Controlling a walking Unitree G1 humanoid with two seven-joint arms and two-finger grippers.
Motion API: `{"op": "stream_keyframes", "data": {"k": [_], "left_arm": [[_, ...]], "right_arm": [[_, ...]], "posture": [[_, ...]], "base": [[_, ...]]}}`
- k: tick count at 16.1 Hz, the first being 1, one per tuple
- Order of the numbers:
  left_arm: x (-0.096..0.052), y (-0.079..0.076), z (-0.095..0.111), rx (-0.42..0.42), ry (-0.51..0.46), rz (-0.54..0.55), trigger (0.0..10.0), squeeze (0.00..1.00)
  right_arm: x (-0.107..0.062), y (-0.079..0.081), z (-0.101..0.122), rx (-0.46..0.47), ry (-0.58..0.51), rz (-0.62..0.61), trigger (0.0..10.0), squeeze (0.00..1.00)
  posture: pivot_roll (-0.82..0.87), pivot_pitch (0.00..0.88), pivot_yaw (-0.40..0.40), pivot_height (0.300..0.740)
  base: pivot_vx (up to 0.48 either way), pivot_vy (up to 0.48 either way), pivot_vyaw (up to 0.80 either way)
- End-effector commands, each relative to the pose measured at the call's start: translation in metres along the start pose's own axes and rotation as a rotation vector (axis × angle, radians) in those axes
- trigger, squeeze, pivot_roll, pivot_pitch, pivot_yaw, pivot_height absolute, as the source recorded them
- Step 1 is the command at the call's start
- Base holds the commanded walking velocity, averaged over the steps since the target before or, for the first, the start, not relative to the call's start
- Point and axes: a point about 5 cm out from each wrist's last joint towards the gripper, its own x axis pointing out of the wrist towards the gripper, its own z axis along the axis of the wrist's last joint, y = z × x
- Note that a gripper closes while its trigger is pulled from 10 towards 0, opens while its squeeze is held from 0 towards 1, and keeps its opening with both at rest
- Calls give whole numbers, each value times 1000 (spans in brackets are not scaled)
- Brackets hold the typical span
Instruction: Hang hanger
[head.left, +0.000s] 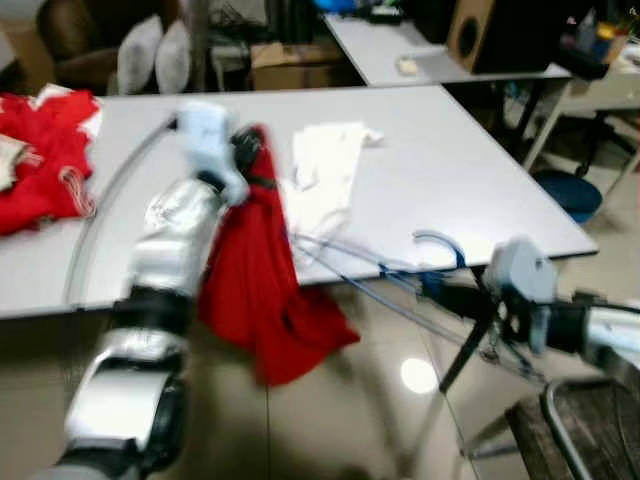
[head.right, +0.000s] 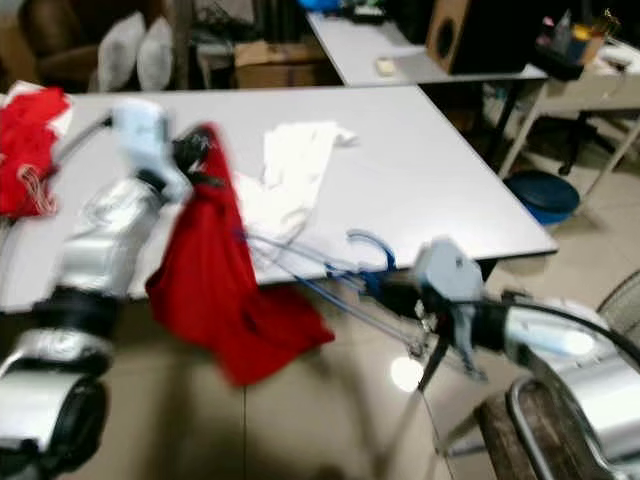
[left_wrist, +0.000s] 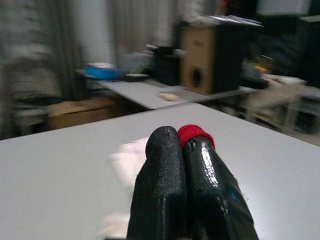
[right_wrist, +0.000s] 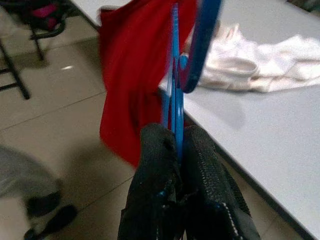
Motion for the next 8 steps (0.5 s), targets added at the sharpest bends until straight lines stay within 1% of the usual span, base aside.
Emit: {"op": "stream_keyframes", "data": {"k": [1,2,3,5,6,8], "left_arm": [[4,8,24,49,-72,-3,10000,0],[10,3,43,50,-123,-56,10000,0],[11,1,46,51,-133,-69,10000,0],[12,-12,62,45,-191,-154,10000,0],[12,-16,68,42,-214,-171,10000,0],[9,-15,81,40,-261,-176,10000,0]], "right_arm": [[1,4,11,-21,-32,58,10000,0],[6,6,15,-33,-31,98,10000,0],[7,6,16,-36,-30,105,10000,0],[16,3,22,-62,-45,118,10000,0],[19,0,26,-75,-58,117,10000,0],[24,-5,38,-100,-111,96,10000,0]], "posture": [[-127,0,13,740],[-122,0,14,740],[-122,0,14,740],[-116,0,13,740],[-111,0,8,740],[-105,0,2,740]], "base": [[409,0,0],[405,0,0],[409,0,0],[407,0,0],[409,0,0],[407,0,0]]}}
